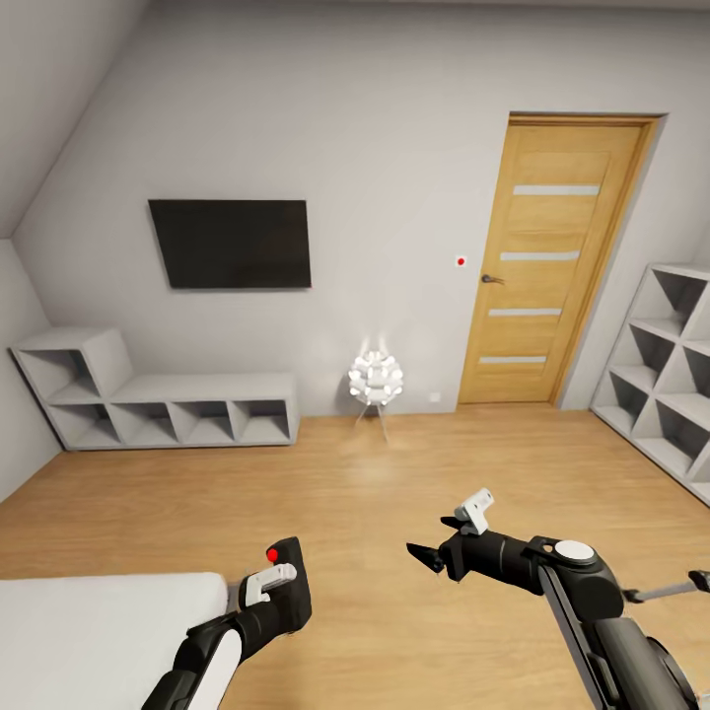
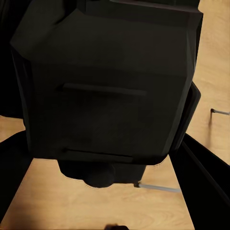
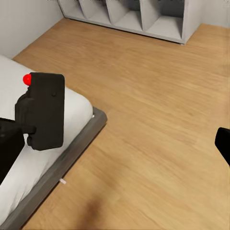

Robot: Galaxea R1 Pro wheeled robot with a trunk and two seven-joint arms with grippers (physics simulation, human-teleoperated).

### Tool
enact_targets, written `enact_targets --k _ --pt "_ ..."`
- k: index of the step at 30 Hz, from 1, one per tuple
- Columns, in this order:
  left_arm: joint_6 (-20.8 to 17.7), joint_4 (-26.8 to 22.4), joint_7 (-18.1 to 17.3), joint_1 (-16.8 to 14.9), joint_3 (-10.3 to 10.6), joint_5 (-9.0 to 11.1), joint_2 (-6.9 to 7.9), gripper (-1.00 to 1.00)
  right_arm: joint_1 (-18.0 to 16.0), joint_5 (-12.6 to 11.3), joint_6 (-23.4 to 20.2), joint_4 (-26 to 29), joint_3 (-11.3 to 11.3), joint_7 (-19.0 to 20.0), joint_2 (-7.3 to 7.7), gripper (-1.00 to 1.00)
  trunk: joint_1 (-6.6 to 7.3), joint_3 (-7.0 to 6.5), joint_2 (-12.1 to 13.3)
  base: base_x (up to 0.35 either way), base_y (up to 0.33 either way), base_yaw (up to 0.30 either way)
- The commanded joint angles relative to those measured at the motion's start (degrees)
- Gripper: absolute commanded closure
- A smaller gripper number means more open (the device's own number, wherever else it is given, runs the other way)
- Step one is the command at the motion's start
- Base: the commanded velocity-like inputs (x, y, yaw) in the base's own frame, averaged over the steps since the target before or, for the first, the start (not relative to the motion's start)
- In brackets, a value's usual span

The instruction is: Attach the digital camera to the camera tripod in the bedroom.

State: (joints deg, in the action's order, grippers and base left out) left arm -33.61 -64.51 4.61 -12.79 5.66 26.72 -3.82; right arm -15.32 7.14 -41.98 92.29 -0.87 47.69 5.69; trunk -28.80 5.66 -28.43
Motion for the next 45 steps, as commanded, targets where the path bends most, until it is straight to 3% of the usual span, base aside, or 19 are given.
enact_targets --k 1,14,30,45 --pt "-0.22 -0.09 0.48 -0.04 0.06 0.61 0.01 1.00 -0.06 0.60 -0.12 0.08 -0.01 0.46 0.04 -1.00 -0.06 0.12 -0.11 0.308 0.063 -0.005" --pt "-0.06 -0.09 0.48 -0.04 0.09 0.57 0.04 1.00 -0.06 0.60 -0.12 0.08 -0.01 0.48 0.10 -1.00 -0.06 0.12 -0.11 0.303 0.062 -0.002" --pt "0.08 -0.09 0.48 -0.04 0.11 0.57 0.04 1.00 -0.06 0.60 -0.12 0.08 -0.01 0.48 0.16 -1.00 -0.06 0.12 -0.11 0.092 0.008 0.000" --pt "0.09 -0.09 0.48 -0.04 0.10 0.54 0.04 1.00 -0.06 0.60 -0.12 0.08 -0.01 0.48 0.20 -1.00 -0.06 0.12 -0.11 0.285 0.000 0.000"
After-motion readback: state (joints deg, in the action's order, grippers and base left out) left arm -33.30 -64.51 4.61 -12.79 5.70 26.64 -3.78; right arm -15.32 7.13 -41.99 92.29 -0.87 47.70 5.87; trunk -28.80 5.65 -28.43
